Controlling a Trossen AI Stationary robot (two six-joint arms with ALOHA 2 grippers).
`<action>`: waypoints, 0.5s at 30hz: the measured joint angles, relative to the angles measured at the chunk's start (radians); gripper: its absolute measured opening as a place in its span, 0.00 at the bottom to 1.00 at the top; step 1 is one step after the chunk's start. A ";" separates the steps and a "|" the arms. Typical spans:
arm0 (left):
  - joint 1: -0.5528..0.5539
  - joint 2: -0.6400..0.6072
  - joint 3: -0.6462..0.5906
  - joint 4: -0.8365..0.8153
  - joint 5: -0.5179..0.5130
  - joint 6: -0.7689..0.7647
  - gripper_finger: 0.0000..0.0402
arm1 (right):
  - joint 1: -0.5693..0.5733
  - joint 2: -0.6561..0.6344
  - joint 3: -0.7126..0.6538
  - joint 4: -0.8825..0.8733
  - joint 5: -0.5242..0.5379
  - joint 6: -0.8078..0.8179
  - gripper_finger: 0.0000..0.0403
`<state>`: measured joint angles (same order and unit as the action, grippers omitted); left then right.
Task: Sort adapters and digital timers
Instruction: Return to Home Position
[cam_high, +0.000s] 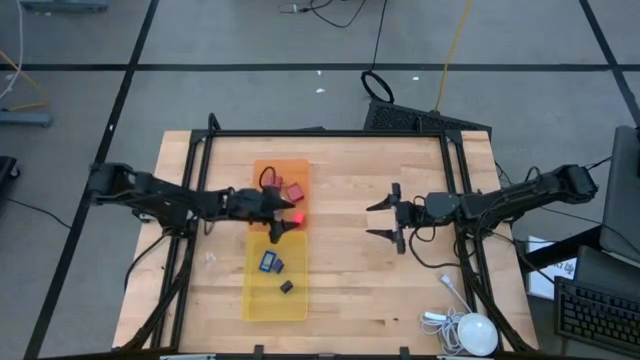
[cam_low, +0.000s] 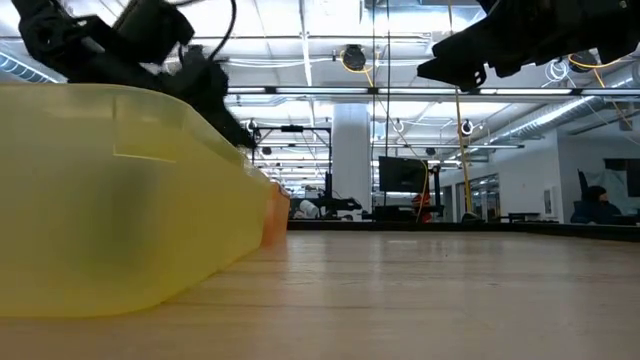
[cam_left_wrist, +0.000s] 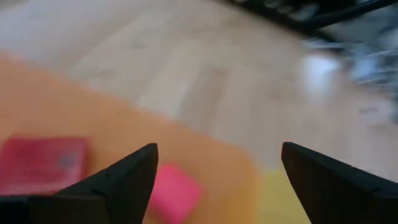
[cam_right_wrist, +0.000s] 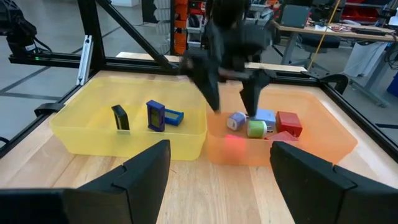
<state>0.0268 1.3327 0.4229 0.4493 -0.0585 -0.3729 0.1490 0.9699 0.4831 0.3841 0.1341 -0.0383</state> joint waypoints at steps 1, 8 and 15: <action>0.010 -0.032 0.003 -0.015 0.054 0.000 0.87 | 0.000 -0.007 0.000 -0.008 0.000 0.000 0.65; 0.078 -0.364 0.006 -0.234 0.378 0.116 0.92 | 0.000 -0.127 0.000 -0.109 0.000 0.000 0.65; 0.088 -0.629 0.001 -0.552 0.343 0.238 0.91 | 0.000 -0.286 0.000 -0.205 0.000 -0.002 0.65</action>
<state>0.1145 0.7035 0.4235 -0.1029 0.2842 -0.1352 0.1493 0.6841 0.4831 0.1794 0.1341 -0.0406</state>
